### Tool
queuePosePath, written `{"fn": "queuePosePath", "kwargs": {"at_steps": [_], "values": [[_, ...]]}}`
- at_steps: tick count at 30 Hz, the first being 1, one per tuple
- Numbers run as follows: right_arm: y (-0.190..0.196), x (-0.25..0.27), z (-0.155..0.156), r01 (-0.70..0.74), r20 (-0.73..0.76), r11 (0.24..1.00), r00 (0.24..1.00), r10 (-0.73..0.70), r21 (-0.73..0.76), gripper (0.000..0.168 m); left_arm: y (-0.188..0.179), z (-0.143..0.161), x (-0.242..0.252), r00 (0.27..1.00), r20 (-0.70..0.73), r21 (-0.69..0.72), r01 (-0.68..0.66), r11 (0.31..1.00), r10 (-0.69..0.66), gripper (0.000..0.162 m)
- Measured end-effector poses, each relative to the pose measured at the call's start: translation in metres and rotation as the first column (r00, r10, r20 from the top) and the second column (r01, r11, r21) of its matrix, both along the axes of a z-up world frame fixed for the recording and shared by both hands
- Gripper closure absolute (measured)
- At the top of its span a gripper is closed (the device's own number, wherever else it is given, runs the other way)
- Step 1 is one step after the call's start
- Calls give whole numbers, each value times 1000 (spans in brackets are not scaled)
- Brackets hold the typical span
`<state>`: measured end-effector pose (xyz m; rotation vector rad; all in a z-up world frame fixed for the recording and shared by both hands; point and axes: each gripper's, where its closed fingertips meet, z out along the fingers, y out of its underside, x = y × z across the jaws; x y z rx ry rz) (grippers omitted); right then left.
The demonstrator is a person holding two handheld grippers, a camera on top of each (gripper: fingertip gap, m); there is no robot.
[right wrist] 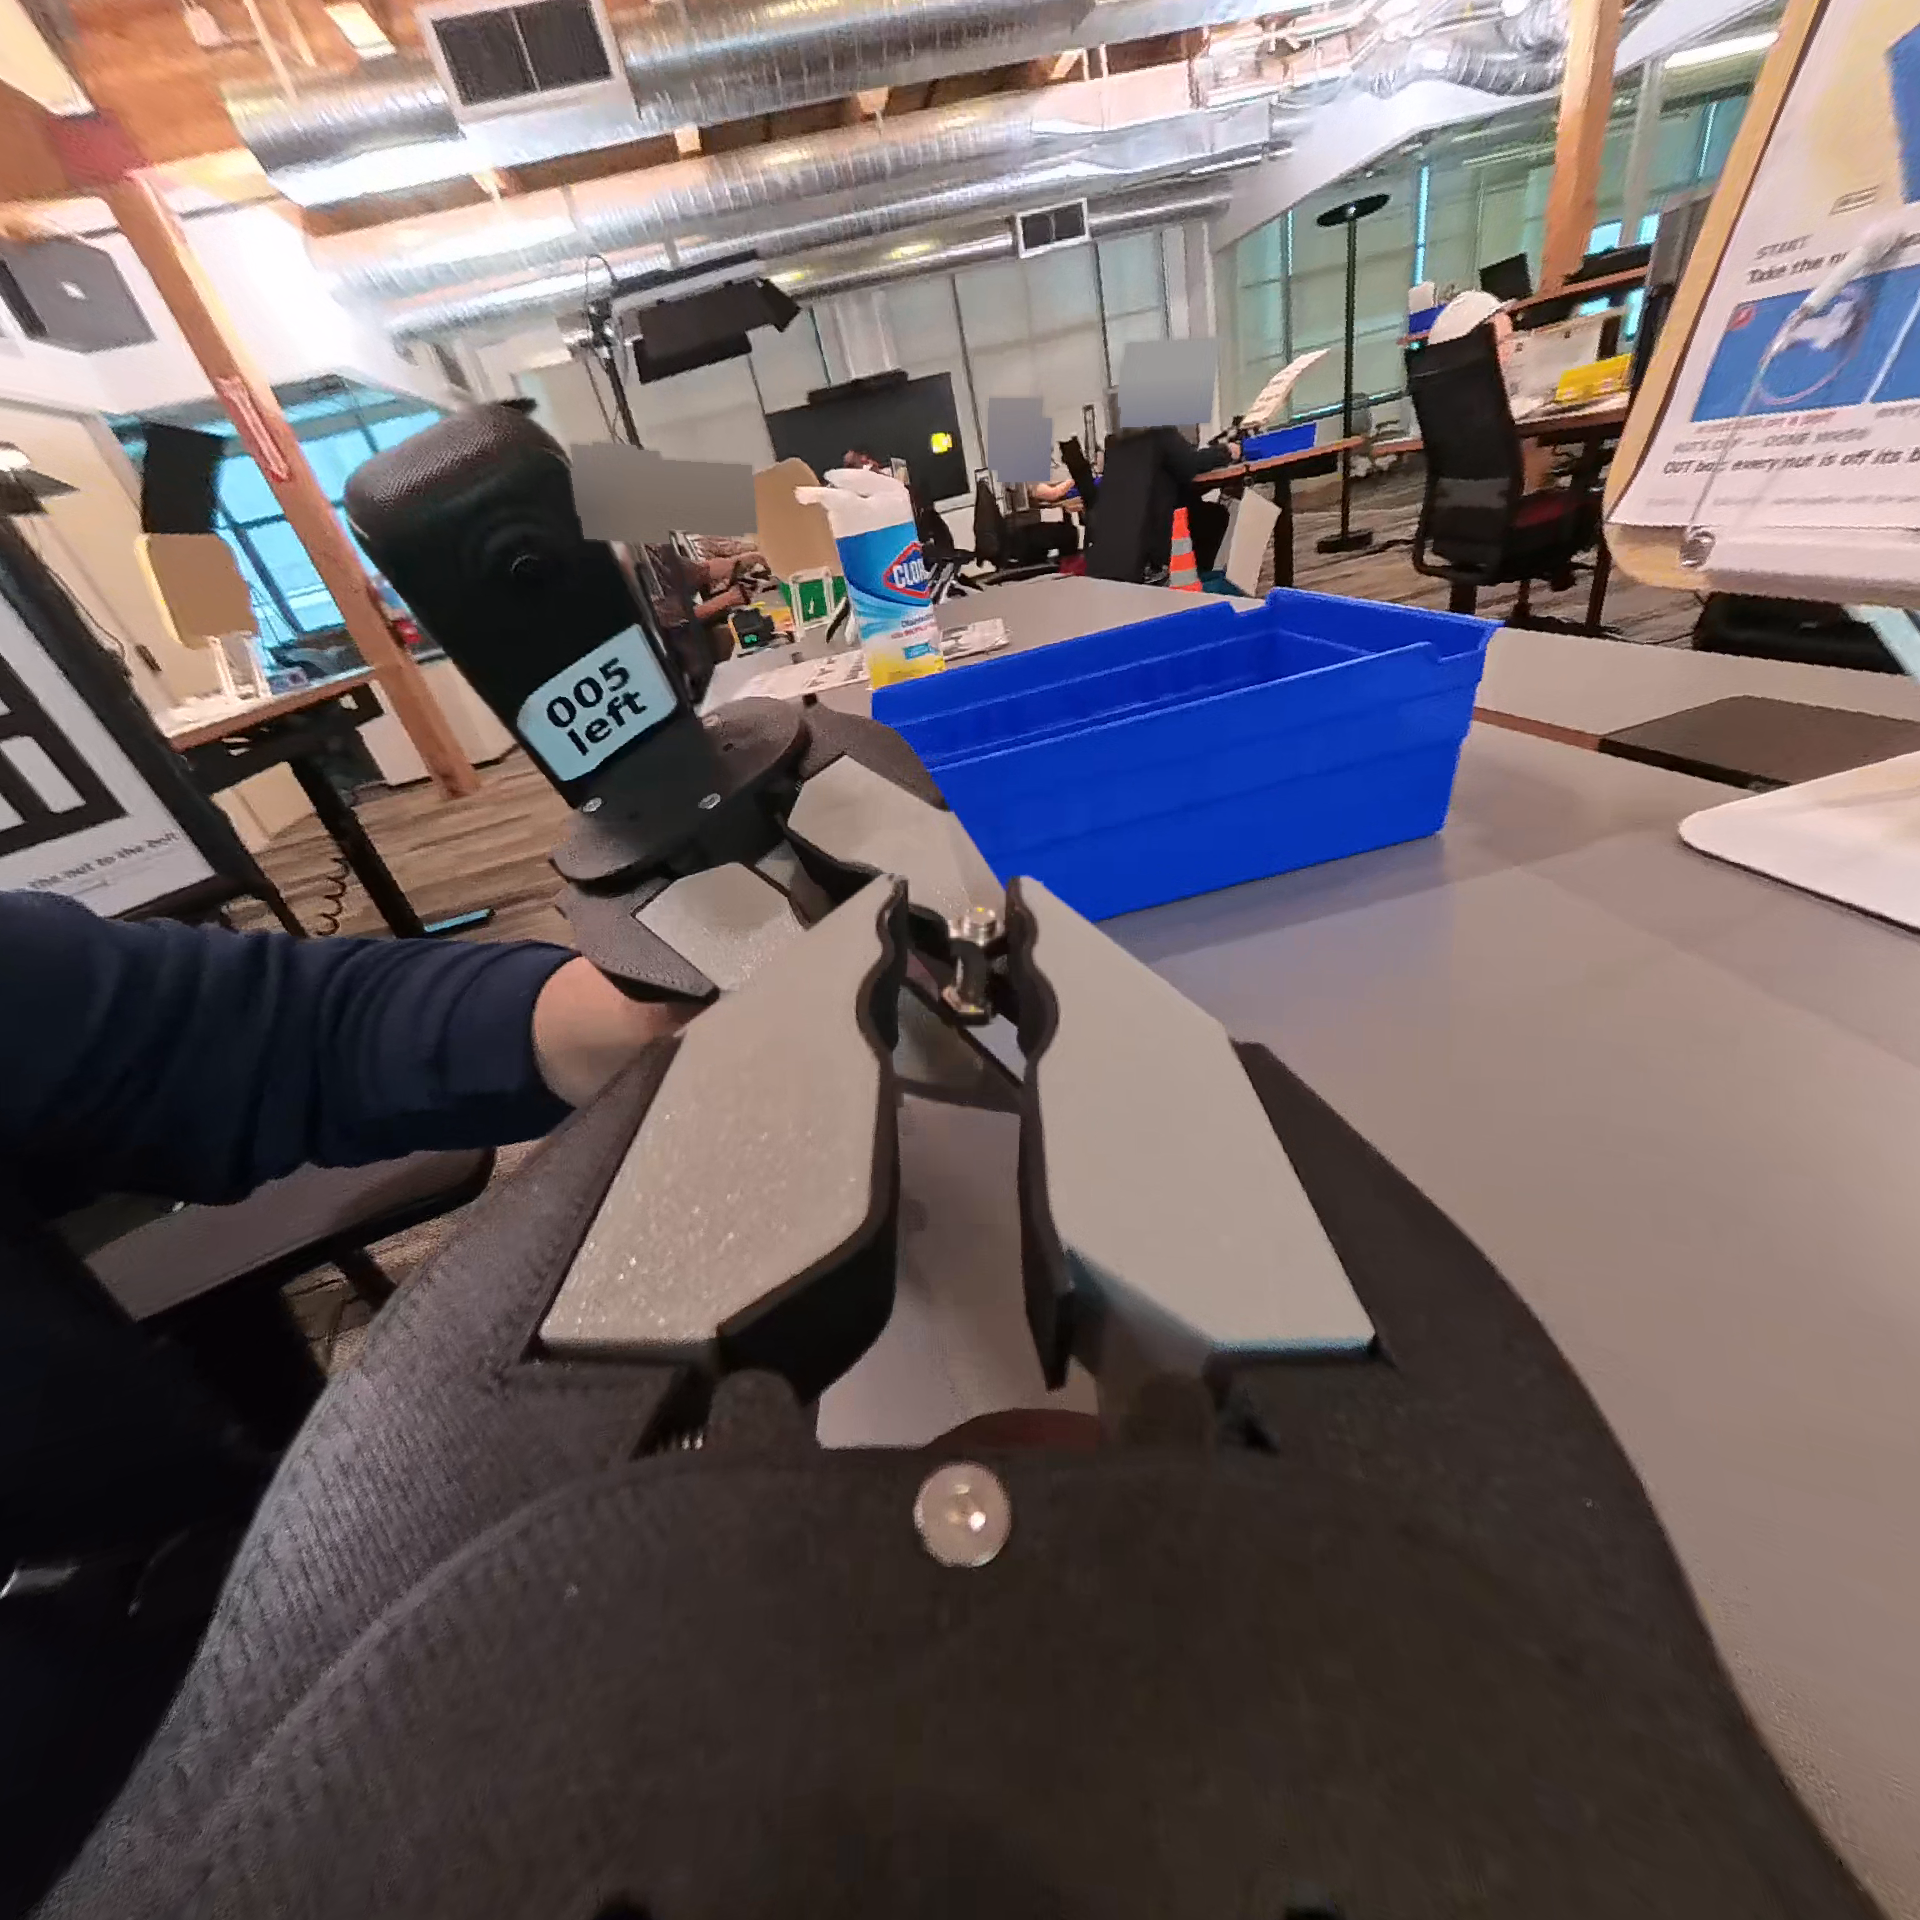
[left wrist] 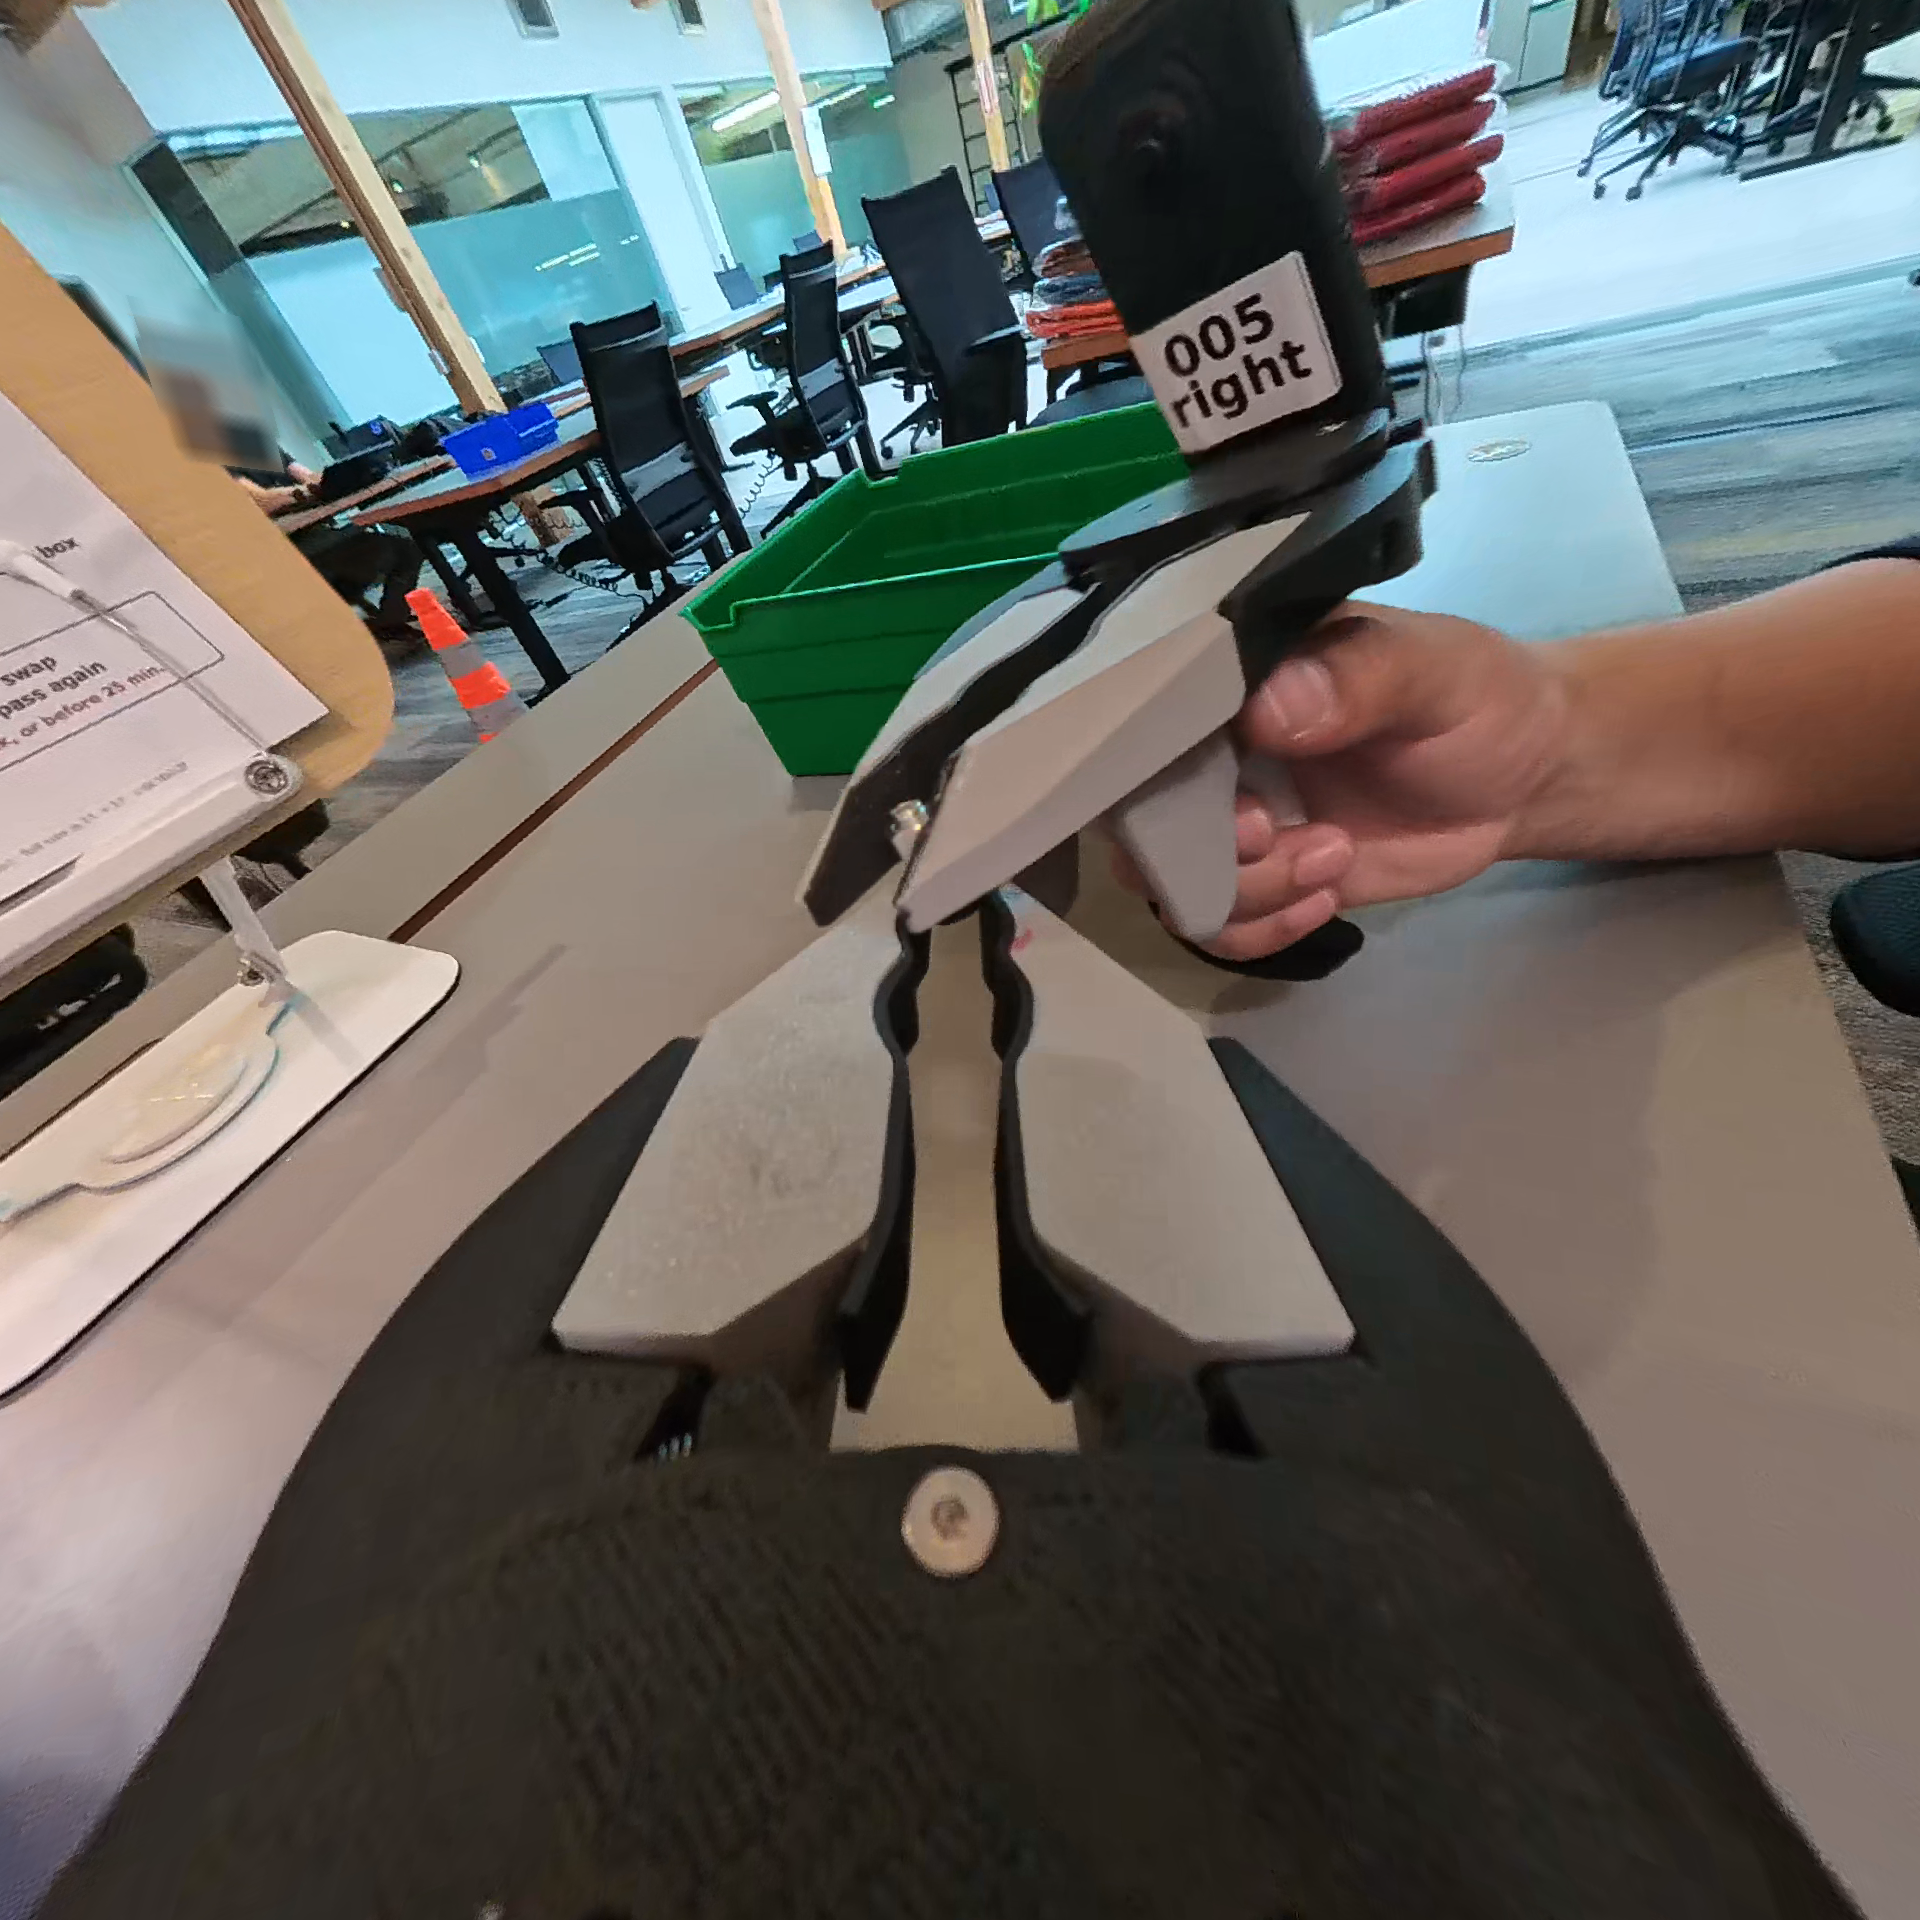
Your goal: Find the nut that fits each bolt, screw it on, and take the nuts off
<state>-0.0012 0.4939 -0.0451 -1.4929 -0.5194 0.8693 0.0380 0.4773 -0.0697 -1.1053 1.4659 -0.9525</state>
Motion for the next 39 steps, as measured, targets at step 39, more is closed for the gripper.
{"fn": "queuePosePath", "kwargs": {"at_steps": [39], "values": [[1,17,6,24,-47,1000,999,-24,7,159,12,6,-4,999,35,-71,-23,997,26,155]]}}
